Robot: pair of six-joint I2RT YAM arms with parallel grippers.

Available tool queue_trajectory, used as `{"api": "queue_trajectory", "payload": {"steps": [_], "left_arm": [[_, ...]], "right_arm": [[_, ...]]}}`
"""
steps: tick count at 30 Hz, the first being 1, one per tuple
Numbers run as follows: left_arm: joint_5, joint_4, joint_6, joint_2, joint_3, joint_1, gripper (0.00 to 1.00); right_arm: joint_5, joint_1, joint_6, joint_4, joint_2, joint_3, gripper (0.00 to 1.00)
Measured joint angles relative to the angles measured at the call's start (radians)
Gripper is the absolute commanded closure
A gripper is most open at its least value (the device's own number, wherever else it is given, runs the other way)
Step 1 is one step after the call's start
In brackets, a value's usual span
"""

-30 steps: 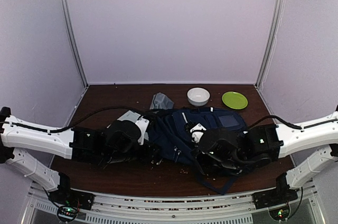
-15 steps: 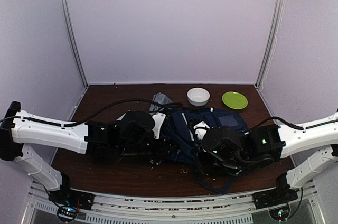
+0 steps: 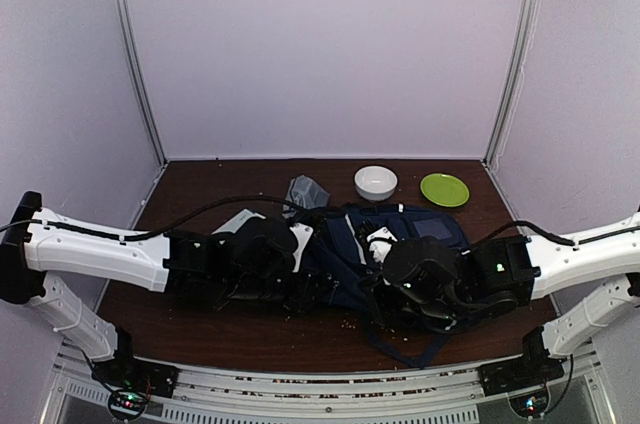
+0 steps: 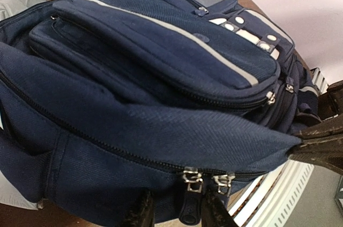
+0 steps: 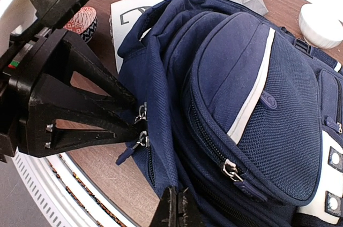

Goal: Pack the student bag
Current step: Unzip the student bag at the center of the board.

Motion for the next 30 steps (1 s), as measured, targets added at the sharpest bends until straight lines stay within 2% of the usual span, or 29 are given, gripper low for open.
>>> {"api": "queue_trajectory", "payload": {"steps": [10,19,30], "left_arm": [[-0.007,-0.039,0.013,0.030,0.026,-0.006,0.45],[-0.036,-0.075,0.024,0.041,0.048,-0.008,0.58],[-0.098,-0.119,0.037,0.037,0.052,-0.008,0.62]], "right_arm": [[-0.004,0.000,0.002,0.000,0.000,0.000,1.00],[-0.007,0.000,0.003,0.000,0.000,0.000,1.00],[-0.008,0.000,0.003,0.000,0.000,0.000,1.00]]}}
